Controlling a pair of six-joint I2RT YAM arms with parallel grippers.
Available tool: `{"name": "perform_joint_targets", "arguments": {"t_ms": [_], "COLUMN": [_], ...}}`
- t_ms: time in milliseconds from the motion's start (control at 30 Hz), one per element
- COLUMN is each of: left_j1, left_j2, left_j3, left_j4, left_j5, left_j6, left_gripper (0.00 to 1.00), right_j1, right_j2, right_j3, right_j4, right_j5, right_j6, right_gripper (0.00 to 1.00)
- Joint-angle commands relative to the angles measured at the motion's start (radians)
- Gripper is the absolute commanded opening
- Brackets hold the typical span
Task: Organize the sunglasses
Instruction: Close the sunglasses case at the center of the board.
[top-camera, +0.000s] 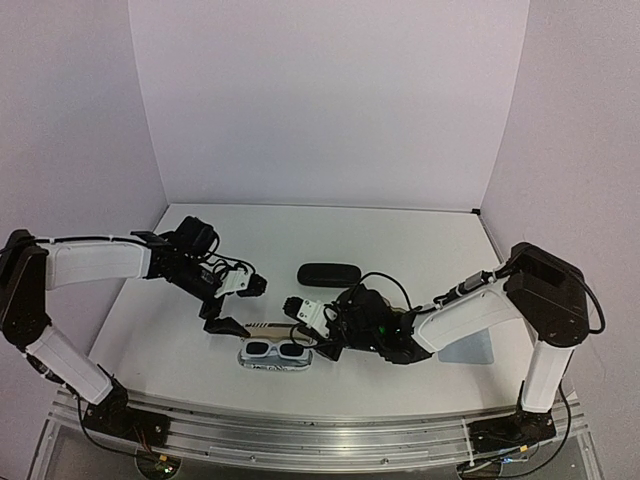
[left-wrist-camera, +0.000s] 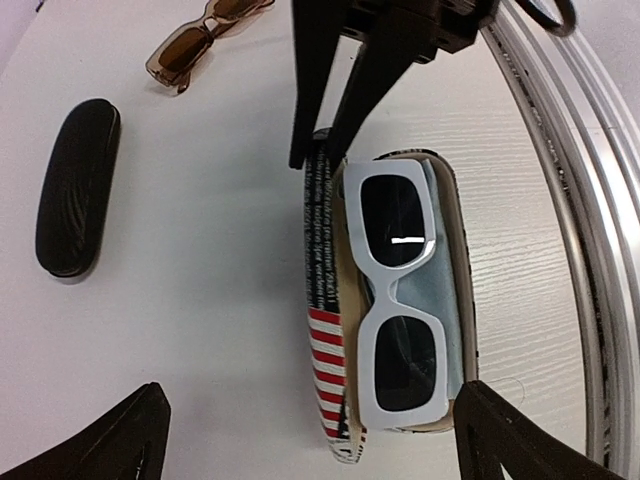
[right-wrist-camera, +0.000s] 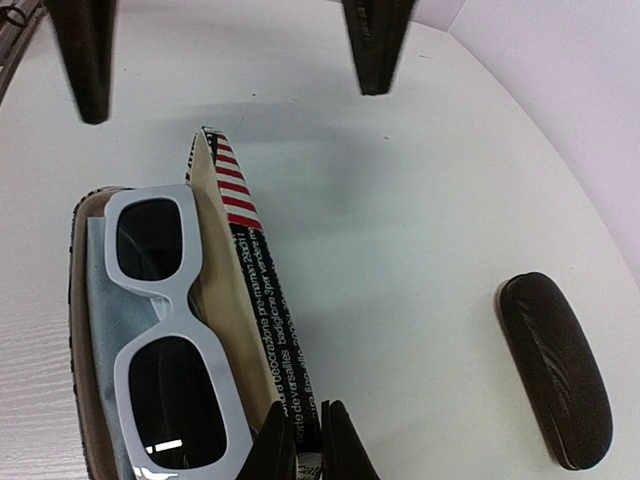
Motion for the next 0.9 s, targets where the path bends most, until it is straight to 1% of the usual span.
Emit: {"name": "perform_joint_targets", "arguments": {"t_ms": [0,133,333,467,633,800,867], "left_j1": [-0.058,-0.111,-0.127,-0.147,-0.200,-0.204,-0.207], "left_j2": [-0.152,-0.160,-0.134,-0.137,-0.123,-0.115,-0.109], "left_j3": [-0.185,-0.275,-0.317,-0.365,-0.390,-0.383,-0.386], "left_j4": [0.238,0.397,0.566,0.598,0.590,0.611,0.624], "left_j5": [-0.081,-0.174,-0.257,-0.237,-0.229,-0.223,-0.242], "left_j6": [-0.039,-0.112,-0.135,-0.112,-0.164,-0.186,-0.185], "left_gripper": [1.00,1.00,1.00,1.00,1.00,1.00,1.00], "right_j1": [0.006,0.020,0.033,0.035,0.054,0.071,0.079], "right_j2": [-0.011,-0.009,-0.008,0.001,0.017,0.031,0.043], "right_j3": [-0.010,-0.032,-0.070,-0.079,-0.083,-0.098,-0.098], "right_j4": [0.138,0.173,0.205,0.217,0.249,0.299,0.320], "right_j5": [0.080,0.128,0.178,0.202,0.273,0.303,0.315], "right_j6": [-0.030,-0.045,-0.056,-0.038,-0.050,-0.076,-0.099], "right_gripper": [0.00,0.00,0.00,0.00,0.00,0.00,0.00]}}
